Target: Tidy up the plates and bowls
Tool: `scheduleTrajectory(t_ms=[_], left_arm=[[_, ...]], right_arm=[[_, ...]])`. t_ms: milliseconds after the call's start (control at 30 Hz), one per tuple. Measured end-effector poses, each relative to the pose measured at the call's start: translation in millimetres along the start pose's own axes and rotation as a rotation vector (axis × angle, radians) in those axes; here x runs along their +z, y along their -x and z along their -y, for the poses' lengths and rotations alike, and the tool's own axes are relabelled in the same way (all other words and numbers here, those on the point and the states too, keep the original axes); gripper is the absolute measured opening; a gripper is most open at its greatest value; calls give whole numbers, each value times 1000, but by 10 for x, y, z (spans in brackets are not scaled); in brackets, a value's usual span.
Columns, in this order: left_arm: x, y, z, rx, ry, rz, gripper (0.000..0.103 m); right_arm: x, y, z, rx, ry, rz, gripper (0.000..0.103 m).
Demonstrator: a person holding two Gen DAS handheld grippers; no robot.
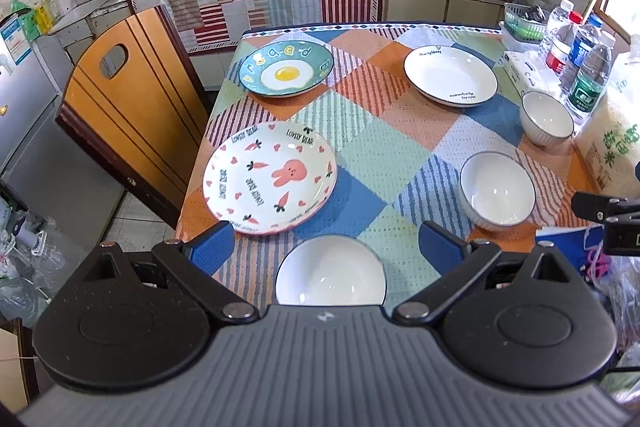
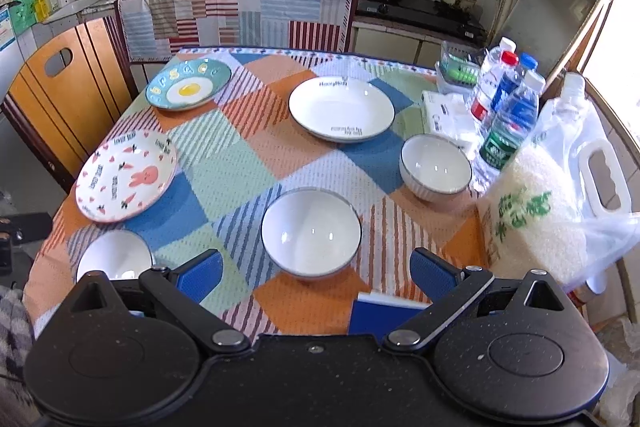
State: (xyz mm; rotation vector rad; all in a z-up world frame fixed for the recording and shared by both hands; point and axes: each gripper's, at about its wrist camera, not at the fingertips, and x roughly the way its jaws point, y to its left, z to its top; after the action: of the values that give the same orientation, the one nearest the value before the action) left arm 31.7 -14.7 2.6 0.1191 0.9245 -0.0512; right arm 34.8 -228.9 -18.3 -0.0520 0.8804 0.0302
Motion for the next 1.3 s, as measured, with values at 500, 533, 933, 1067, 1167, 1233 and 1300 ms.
scheduleTrajectory(t_ms=[500,533,933,1067,1167,1233,1300], left_arm=[[878,-584,213,-49,63,106,100],[928,-664,229,-62,74,111,100],[1478,-1830,585,-116,123,141,100],[1576,-2241,724,-183,174,130,99],[1643,-2551,885,-223,201,131,97],[1677,-2725,992,-222,191,125,97],[1698,-2903,1070,-225,198,95,96]], right_arm=[[814,-420,478,142,-26,163,102],[860,-521,544,167,-39,163,102],[1339,-1904,1139,280,-140,162,100],[1455,-2405,1362,284,-212,125,97],[1454,-2741,1463,279,-229,105,95],[1438,-2957,1523,261,-212,87,93],[1460,-3103,1536,253,-177,72,93]])
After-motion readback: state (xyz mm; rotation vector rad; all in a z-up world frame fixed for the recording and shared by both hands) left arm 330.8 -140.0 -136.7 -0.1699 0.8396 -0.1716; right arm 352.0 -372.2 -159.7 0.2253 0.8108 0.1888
